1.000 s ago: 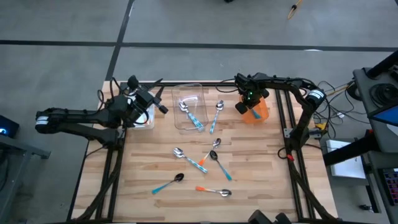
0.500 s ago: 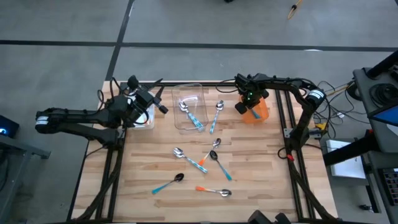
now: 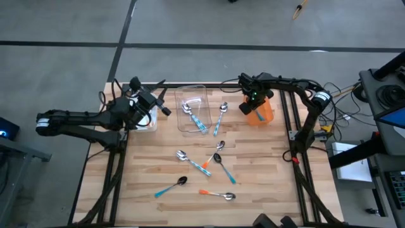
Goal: Sort silverware by color (type)
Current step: Put the blue patterned spoon into the transparent bin
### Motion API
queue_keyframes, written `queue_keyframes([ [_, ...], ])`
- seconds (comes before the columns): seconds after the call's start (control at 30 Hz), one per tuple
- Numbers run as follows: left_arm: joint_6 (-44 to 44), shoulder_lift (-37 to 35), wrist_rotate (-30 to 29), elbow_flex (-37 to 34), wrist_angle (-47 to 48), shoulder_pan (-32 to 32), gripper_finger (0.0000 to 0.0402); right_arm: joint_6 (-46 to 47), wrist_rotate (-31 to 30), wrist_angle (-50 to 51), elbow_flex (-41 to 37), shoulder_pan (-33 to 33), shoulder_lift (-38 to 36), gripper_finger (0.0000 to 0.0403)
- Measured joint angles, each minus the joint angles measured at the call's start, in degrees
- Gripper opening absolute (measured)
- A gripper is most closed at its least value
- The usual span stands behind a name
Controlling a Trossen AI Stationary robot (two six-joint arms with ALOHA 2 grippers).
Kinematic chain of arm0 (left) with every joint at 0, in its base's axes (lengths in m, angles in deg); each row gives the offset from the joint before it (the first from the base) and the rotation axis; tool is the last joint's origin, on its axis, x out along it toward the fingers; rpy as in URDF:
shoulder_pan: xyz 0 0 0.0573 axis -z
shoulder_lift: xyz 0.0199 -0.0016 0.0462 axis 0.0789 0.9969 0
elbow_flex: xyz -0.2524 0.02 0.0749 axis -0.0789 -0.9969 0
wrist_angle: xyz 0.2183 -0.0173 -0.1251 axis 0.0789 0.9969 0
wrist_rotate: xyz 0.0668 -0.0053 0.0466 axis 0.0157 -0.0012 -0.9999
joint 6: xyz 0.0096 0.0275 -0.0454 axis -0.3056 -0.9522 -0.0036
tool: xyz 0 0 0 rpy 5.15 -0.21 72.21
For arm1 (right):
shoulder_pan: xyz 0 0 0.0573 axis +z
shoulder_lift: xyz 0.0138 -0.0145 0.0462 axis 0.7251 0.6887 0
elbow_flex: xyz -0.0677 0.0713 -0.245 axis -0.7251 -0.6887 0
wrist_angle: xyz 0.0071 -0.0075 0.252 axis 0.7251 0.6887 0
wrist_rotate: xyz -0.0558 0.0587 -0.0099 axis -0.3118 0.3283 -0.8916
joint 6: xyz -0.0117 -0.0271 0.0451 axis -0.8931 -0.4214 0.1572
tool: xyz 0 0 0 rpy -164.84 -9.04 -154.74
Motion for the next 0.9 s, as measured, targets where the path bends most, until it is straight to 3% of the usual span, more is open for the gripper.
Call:
queue_keyframes([
  [0.17, 1.68, 0.00, 0.00, 0.00, -1.17, 0.47, 0.0071, -0.37, 0.00, 3.10, 3.19, 0.28, -4.23, 0.0082],
  [0.37, 8.19, 0.59, 0.12, 0.00, -1.18, 3.36, 0.0071, 0.57, 0.00, 0.19, 1.65, 3.47, -14.55, 0.0076],
  [0.9, 21.44, 6.47, 0.27, 0.00, -1.98, 14.90, 0.0071, 8.83, -2.05, -36.07, -20.28, 27.65, -44.28, 0.0063],
])
